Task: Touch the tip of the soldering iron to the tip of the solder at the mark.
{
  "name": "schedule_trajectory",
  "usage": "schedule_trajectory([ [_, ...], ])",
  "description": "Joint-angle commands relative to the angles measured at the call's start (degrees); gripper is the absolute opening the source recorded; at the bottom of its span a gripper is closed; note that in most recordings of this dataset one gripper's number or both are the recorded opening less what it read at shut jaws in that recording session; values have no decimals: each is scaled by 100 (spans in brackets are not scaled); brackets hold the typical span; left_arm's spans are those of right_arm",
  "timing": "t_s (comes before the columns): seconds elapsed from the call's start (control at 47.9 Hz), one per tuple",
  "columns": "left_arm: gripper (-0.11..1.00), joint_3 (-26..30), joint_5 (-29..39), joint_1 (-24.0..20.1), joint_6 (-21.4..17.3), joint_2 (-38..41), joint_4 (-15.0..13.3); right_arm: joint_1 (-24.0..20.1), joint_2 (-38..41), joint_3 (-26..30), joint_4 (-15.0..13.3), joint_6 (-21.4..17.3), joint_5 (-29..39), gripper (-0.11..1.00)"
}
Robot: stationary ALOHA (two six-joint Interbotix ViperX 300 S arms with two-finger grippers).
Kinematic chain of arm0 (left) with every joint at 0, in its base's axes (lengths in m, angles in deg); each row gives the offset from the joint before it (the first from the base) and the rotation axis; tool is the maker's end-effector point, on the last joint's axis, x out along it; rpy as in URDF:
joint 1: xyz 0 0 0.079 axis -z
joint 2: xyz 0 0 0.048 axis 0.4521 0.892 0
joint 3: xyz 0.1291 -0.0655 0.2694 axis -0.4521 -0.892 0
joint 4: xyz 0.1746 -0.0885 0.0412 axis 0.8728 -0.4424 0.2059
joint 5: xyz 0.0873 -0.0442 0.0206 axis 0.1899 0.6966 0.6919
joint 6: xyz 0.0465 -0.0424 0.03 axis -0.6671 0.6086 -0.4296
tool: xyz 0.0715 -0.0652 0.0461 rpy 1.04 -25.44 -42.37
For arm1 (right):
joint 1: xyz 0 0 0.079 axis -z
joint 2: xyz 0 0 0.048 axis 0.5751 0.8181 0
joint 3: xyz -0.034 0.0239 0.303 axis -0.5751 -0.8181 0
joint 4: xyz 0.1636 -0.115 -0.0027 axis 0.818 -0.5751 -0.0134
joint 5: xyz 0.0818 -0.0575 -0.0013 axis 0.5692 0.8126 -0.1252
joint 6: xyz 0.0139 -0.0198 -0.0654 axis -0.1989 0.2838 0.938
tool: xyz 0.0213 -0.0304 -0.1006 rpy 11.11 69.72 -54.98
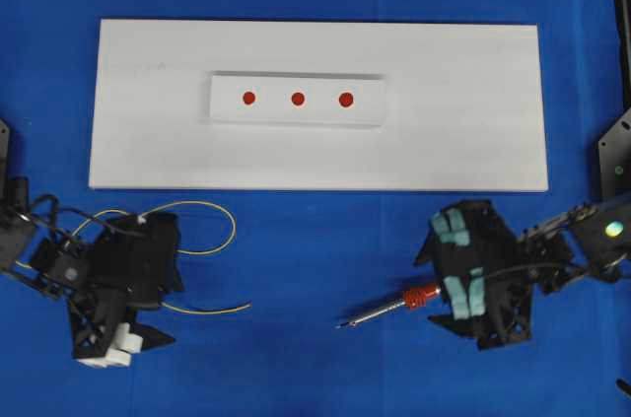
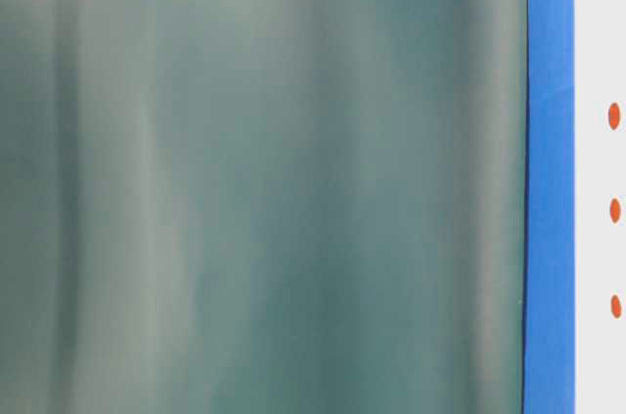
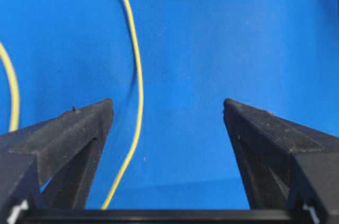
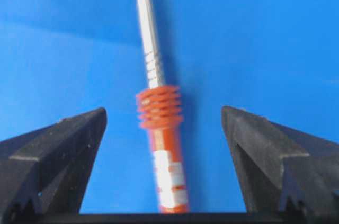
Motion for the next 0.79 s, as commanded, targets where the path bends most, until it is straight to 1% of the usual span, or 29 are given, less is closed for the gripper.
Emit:
schedule_trajectory([
  [0.0,78,79,308,-132,-53,-536,53,176,-519,123,-220,9,229,80],
  [0.063,78,53,510,-246,-202,-853,70,360,-896,97,-439,9,422,80],
  [0.125,78,9,615,-352,-431,-1160,79,536,-1222,62,-615,9,536,80],
  [0.188,78,-79,633,-501,-773,-1529,79,729,-1529,26,-747,9,624,80],
  [0.334,78,-281,633,-896,-1380,-2276,79,1160,-2347,-132,-958,9,747,80],
  [0.397,78,-387,633,-1099,-1564,-2610,70,1301,-2698,-211,-1011,9,791,80],
  [0.48,78,-589,642,-1424,-1819,-3155,79,1441,-3155,-281,-1107,9,914,80],
  [0.585,78,-809,686,-1749,-2136,-3920,70,1582,-3709,-334,-1283,18,1222,80],
  [0.773,78,-1213,791,-2057,-2584,-5203,79,1811,-4430,-571,-1564,18,1626,79],
])
